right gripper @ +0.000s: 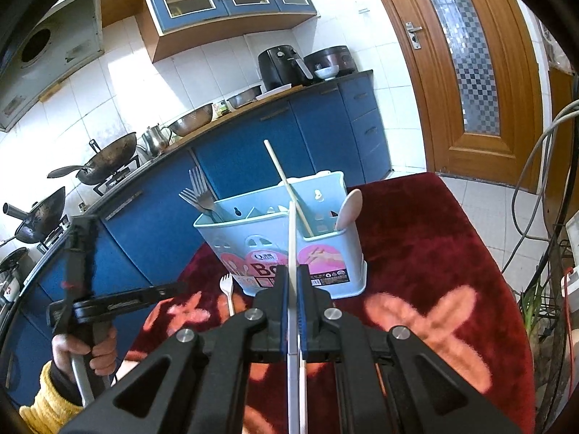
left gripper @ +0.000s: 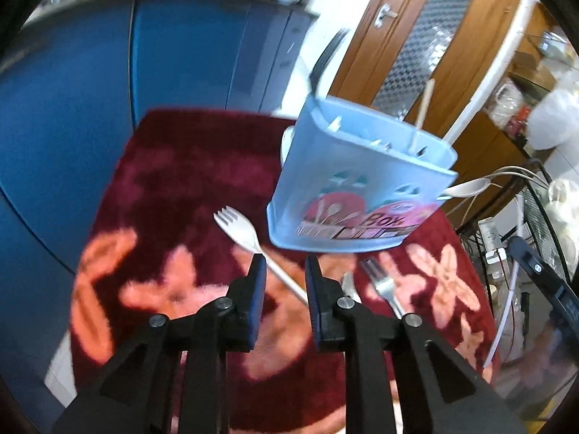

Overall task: Organize utensils
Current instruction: 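Lift the white fork with the left tool while the right tool lifts the white stick, then carry the white fork over the holder with the left tool while the right tool carries the stick there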

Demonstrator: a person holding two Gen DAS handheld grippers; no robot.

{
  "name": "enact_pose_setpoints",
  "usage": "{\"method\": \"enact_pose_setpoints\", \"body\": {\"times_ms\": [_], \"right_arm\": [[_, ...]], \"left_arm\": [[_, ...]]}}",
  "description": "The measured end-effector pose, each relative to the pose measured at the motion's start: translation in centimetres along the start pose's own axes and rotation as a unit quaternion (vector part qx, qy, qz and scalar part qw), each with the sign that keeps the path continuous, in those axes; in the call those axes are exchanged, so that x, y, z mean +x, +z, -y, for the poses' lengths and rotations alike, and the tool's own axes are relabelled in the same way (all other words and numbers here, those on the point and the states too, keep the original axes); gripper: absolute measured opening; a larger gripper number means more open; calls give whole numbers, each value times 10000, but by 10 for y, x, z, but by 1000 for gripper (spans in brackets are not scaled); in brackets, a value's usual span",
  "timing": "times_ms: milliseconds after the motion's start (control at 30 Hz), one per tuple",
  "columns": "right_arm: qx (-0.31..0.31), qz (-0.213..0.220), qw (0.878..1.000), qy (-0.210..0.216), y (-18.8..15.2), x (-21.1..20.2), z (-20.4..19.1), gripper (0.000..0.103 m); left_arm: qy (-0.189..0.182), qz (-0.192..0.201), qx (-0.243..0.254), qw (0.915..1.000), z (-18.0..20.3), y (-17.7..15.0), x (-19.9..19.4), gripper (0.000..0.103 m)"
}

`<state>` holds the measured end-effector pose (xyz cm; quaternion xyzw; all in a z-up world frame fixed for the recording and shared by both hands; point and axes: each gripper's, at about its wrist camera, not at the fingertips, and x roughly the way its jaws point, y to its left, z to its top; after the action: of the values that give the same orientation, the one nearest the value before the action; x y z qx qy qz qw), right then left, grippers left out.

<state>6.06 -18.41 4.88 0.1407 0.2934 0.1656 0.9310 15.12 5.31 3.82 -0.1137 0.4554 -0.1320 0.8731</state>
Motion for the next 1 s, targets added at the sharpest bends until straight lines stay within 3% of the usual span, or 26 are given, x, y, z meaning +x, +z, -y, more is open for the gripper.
{"method": "enact_pose_setpoints", "body": {"times_ms": [167,367,533,600,867,900,933,1000], "right_arm": [[13,-56,10000,-34,-1,4,4,6],[99,-81,9999,-51,-1,8,11,6],[125,-103,9999,-36,0,12,16,6],[138,-112,9998,-25,0,13,17,6],[117,-176,9998,-18,0,20,19,6],[118,-183,9998,-20,0,21,19,6],[124,-189,9997,-24,0,22,19,6],[125,-198,9997,-34,0,22,19,6]], "left_arm": [[93,-451,-314,9984,-15,3,36,21],[335,-613,-372,9969,-22,10,67,21],[507,-558,-428,9962,-30,15,80,22],[469,-566,-483,9961,-33,15,84,26],[274,-230,-561,9978,-38,13,92,26],[256,-185,-567,9979,-39,13,92,23],[242,-153,-559,9980,-40,13,92,12],[158,-131,-575,9981,-40,15,92,8]]}}
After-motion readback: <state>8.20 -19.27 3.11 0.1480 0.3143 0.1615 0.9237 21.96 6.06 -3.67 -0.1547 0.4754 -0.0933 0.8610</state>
